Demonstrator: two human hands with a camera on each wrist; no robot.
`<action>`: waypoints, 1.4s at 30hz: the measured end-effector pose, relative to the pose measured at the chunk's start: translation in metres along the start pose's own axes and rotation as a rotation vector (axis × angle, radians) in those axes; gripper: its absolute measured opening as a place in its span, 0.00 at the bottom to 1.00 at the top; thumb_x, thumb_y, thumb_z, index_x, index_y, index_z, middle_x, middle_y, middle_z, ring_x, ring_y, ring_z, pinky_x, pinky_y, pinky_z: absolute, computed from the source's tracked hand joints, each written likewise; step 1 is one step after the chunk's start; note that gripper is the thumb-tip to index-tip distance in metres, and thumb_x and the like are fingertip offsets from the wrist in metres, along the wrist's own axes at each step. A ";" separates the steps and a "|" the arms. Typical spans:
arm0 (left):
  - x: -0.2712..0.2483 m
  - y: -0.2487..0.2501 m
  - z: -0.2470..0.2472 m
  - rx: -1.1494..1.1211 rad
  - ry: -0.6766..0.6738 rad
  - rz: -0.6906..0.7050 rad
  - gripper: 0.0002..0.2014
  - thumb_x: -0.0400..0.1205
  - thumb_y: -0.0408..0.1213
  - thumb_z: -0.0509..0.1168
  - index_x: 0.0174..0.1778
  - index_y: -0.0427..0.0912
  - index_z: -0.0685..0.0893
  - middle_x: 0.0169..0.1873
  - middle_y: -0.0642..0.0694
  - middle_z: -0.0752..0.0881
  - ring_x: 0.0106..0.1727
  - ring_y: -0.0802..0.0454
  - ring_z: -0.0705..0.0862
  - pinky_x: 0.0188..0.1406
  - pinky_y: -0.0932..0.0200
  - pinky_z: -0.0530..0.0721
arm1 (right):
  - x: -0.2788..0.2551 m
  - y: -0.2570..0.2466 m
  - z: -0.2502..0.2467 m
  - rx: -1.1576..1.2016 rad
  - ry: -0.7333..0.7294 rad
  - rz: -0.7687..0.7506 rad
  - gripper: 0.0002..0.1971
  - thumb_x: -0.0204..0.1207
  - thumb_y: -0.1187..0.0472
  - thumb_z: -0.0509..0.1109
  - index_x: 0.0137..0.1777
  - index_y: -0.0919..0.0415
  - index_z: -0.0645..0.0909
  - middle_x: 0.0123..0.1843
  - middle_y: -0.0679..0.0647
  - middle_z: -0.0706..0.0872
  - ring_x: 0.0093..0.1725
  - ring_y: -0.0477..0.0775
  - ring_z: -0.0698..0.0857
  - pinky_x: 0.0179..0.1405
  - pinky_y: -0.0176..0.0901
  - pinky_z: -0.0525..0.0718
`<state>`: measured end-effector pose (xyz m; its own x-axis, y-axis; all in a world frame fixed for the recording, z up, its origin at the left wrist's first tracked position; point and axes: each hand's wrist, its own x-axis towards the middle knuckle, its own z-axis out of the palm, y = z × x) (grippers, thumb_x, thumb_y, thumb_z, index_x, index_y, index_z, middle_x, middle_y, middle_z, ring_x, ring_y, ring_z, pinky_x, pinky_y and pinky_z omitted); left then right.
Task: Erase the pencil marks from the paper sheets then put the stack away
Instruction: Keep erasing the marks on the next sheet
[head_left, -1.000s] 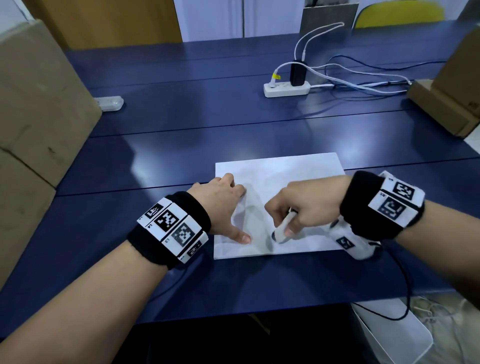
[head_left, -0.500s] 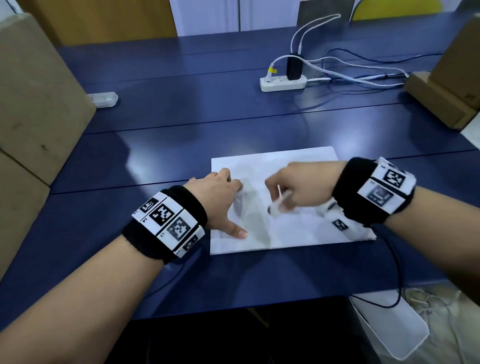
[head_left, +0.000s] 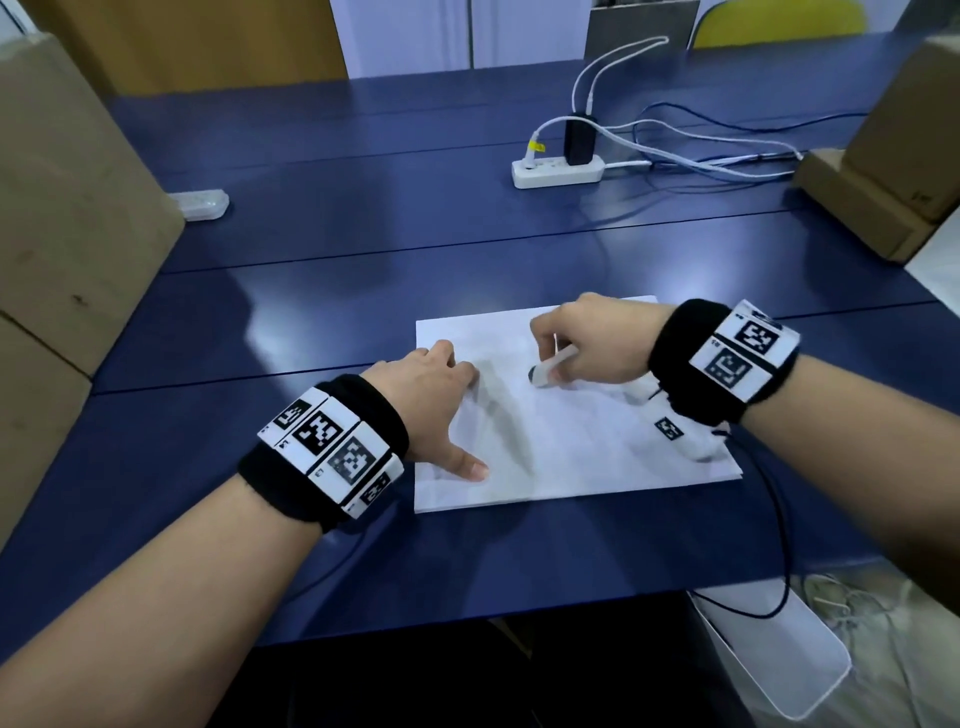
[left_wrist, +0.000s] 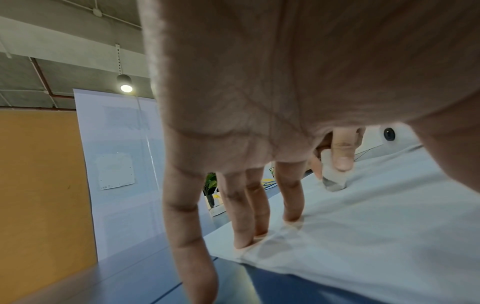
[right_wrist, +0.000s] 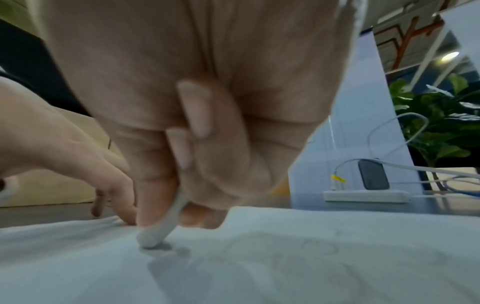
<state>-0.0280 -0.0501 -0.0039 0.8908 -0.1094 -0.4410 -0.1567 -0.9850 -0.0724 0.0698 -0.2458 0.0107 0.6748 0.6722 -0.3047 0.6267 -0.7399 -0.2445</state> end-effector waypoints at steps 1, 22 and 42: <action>0.000 0.000 0.000 0.001 0.002 -0.001 0.51 0.60 0.76 0.71 0.75 0.51 0.69 0.64 0.49 0.70 0.65 0.48 0.75 0.56 0.44 0.83 | -0.003 -0.001 0.001 0.009 -0.040 -0.040 0.08 0.75 0.48 0.73 0.42 0.49 0.77 0.44 0.48 0.86 0.50 0.56 0.84 0.38 0.46 0.77; 0.001 0.001 0.000 -0.009 -0.013 -0.002 0.52 0.59 0.74 0.73 0.75 0.50 0.69 0.64 0.49 0.69 0.65 0.47 0.74 0.59 0.43 0.82 | -0.002 -0.001 0.002 0.000 -0.068 -0.026 0.06 0.76 0.50 0.73 0.47 0.48 0.79 0.41 0.46 0.84 0.47 0.54 0.81 0.40 0.48 0.79; -0.001 0.000 -0.001 -0.028 -0.010 -0.005 0.52 0.60 0.74 0.73 0.76 0.50 0.68 0.64 0.49 0.69 0.65 0.49 0.74 0.58 0.44 0.82 | -0.020 -0.014 0.015 0.022 -0.342 -0.204 0.06 0.74 0.57 0.76 0.44 0.49 0.81 0.42 0.47 0.89 0.46 0.51 0.86 0.50 0.49 0.85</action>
<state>-0.0289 -0.0505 -0.0026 0.8873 -0.1032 -0.4494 -0.1400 -0.9889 -0.0492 0.0415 -0.2497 0.0060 0.3666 0.7607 -0.5356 0.7236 -0.5950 -0.3498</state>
